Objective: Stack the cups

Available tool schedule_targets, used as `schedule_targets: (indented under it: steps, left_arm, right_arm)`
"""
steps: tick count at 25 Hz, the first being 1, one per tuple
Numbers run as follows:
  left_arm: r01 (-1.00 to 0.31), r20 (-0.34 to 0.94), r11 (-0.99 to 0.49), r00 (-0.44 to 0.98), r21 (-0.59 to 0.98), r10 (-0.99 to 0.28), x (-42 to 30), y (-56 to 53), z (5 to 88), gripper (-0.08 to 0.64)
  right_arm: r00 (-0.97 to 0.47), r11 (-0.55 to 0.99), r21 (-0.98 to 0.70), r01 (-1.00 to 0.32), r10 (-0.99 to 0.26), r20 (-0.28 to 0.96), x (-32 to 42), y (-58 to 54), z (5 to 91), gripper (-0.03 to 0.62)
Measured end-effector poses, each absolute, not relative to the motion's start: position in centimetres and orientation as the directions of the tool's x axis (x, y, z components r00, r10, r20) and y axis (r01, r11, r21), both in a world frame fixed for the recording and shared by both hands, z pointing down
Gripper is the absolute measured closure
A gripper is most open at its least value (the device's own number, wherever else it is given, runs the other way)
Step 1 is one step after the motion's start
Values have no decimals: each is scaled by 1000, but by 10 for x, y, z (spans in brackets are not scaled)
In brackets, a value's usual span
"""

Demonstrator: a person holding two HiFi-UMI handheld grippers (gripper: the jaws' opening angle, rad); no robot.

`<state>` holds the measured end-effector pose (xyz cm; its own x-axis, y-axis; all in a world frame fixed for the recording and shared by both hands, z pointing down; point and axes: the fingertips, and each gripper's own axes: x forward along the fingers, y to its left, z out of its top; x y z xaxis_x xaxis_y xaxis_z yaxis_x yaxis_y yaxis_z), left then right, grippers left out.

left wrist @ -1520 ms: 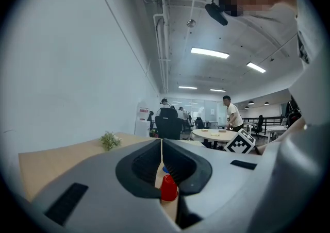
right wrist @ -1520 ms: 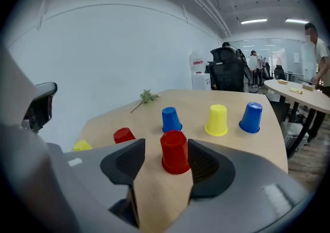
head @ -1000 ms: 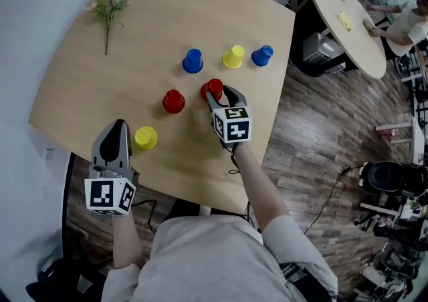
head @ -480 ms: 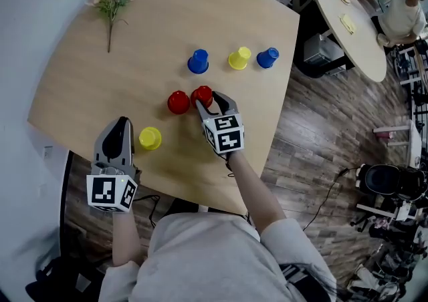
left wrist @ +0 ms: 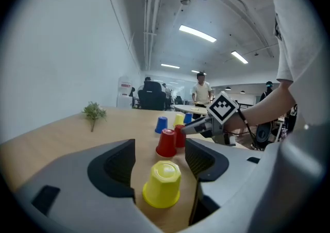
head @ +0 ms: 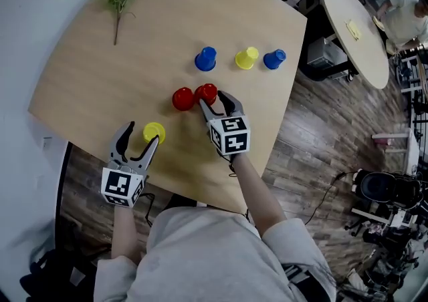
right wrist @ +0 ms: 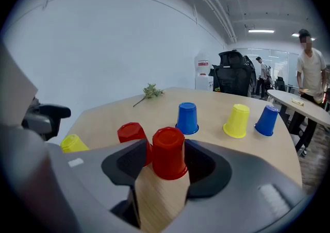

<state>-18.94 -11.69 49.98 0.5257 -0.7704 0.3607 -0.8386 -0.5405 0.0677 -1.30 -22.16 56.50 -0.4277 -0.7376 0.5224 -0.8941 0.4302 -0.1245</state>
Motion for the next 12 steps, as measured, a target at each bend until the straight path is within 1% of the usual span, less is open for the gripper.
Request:
schedule_targets:
  steps: [2, 7, 8, 9, 10, 12]
  left_arm:
    - [-826, 400, -557, 542, 91, -739, -184, -113, 519, 255]
    - [-844, 517, -524, 502, 116, -693, -189, -109, 564, 256]
    - [-849, 533, -513, 492, 122, -688, -190, -108, 569, 263]
    - [-854, 538, -505, 487, 127, -688, -191, -109, 572, 308]
    - [-858, 536, -496, 482, 131, -693, -191, -111, 572, 322]
    - [-866, 524, -482, 474, 132, -708, -191, -118, 568, 325]
  right_arm:
    - [-430, 426, -132, -895, -743, 513, -13, -219, 561, 353]
    - [-438, 423, -149, -894, -747, 500, -14, -213, 553, 353]
    - [-440, 423, -155, -893, -747, 498, -13, -212, 551, 353]
    - [-442, 423, -159, -892, -747, 497, -12, -211, 550, 354]
    - [-443, 421, -162, -892, -747, 497, -10, -209, 548, 359]
    - [-436, 416, -157, -896, -750, 498, -4, -207, 545, 404]
